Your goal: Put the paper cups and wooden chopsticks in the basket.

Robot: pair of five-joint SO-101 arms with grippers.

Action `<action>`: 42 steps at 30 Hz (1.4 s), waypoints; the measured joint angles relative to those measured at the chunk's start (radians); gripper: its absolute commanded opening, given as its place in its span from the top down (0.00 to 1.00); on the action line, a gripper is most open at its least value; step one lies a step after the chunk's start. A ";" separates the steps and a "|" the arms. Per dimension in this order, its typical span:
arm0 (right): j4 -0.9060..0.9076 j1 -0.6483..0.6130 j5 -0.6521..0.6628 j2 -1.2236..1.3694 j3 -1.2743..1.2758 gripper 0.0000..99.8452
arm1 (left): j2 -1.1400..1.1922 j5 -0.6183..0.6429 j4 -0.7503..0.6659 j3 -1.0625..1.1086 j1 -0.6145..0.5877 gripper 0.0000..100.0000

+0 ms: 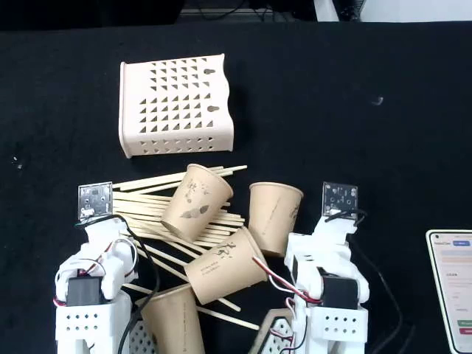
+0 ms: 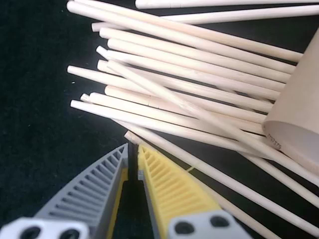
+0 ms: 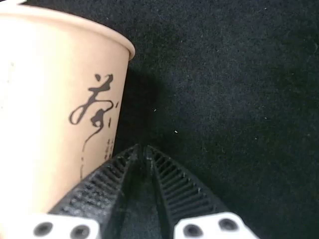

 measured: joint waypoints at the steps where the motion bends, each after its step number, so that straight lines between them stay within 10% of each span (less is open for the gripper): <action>1: 0.000 0.000 0.000 0.000 0.000 0.99 | 0.000 0.000 0.000 0.000 0.000 0.96; 9: 0.000 0.000 0.000 0.000 0.000 0.98 | 0.000 -0.018 -0.005 0.000 -0.012 0.95; 20: -0.285 -0.020 0.000 0.000 -0.180 0.95 | -0.002 -0.390 -0.212 -0.221 -0.304 0.95; 32: -0.269 -0.031 0.112 0.000 -0.760 0.84 | -0.005 -0.236 -0.592 -0.454 -0.325 0.76; 42: -0.072 -0.166 0.112 0.476 -1.234 0.83 | 0.209 -0.124 -0.605 -0.454 -0.249 0.75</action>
